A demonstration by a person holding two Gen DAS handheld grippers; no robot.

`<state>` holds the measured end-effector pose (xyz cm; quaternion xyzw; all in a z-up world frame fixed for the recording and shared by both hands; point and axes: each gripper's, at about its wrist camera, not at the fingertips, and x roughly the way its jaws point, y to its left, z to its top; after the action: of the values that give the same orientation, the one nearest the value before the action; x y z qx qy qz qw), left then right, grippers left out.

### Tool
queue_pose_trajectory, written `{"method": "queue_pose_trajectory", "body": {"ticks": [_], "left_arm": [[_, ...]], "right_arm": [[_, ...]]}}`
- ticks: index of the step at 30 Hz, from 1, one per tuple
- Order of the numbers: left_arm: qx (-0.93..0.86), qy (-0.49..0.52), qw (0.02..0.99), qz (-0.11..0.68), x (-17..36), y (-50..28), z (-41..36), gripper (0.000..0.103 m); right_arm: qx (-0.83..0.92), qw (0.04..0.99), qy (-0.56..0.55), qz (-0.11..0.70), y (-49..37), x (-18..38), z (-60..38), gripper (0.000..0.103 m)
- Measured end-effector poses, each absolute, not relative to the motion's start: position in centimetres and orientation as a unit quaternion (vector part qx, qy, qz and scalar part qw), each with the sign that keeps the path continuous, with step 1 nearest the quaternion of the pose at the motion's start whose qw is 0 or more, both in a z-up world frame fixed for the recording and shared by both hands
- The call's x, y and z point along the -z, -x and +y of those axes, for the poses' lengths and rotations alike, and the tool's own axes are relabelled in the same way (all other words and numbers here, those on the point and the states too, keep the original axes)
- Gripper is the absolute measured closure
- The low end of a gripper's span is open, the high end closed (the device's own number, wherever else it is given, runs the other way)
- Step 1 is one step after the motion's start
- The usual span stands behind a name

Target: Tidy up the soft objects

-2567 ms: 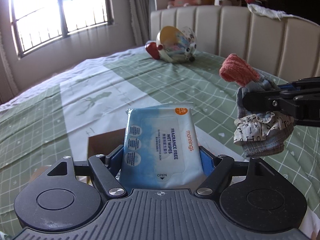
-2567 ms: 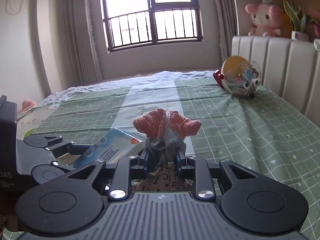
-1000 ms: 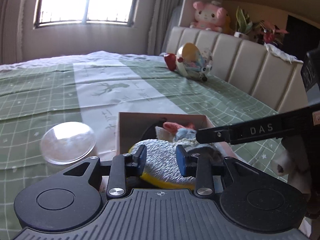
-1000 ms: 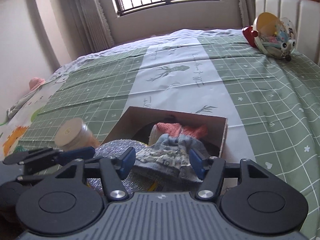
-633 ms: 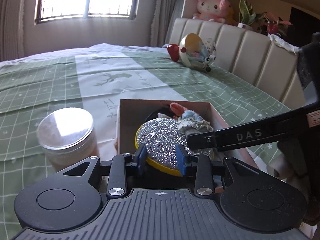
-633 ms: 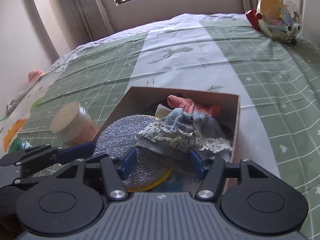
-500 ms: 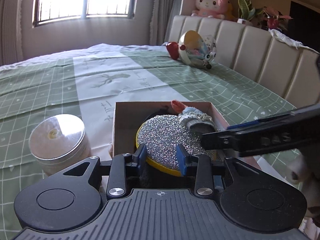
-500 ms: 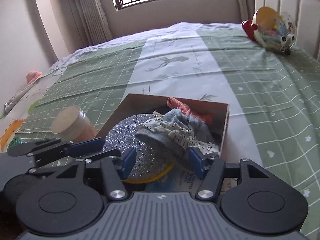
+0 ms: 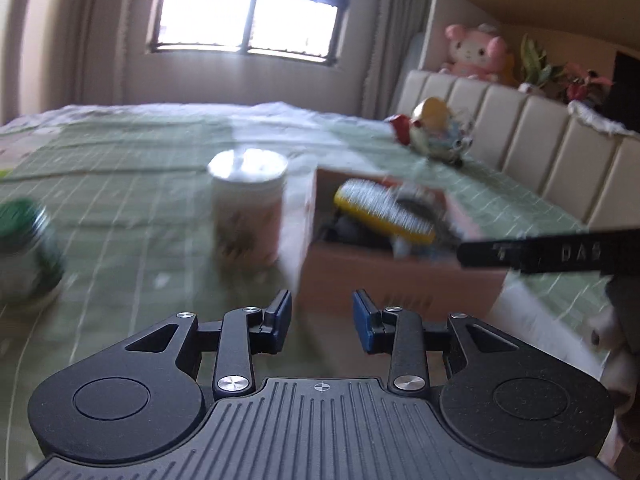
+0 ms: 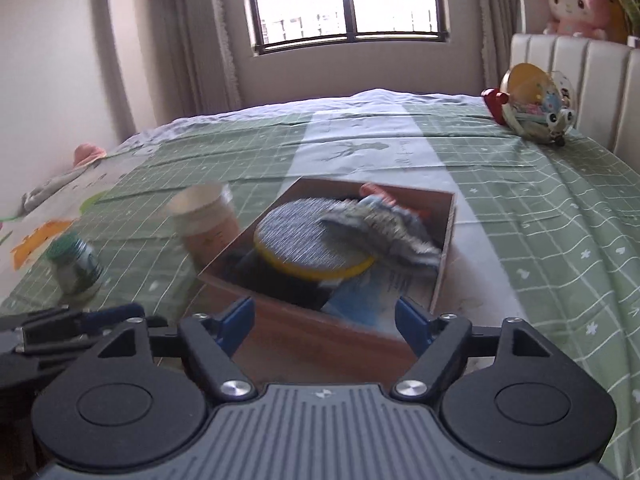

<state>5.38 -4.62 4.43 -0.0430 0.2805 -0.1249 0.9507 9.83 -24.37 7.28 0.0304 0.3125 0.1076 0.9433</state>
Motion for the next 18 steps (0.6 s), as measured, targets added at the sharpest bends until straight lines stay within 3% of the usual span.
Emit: {"method": "queue_pose_trajectory", "body": {"ticks": [10,13,18], "left_arm": [[0.061,0.016,0.948,0.312,0.4,-3.0,-4.8,0.065],[0.06,0.027,0.948,0.31,0.6,-3.0,-4.8,0.065],[0.049,0.012,0.95,0.308,0.6,-2.9,-5.5,0.065]], "right_arm": [[-0.101,0.929,0.003,0.355,-7.7,0.9,-20.4,0.017],[-0.088,0.934,0.019,0.346,-7.4,0.7,-20.2,0.003],[-0.079,0.931,0.028,0.355,-7.8,1.1,-20.0,0.0]]}}
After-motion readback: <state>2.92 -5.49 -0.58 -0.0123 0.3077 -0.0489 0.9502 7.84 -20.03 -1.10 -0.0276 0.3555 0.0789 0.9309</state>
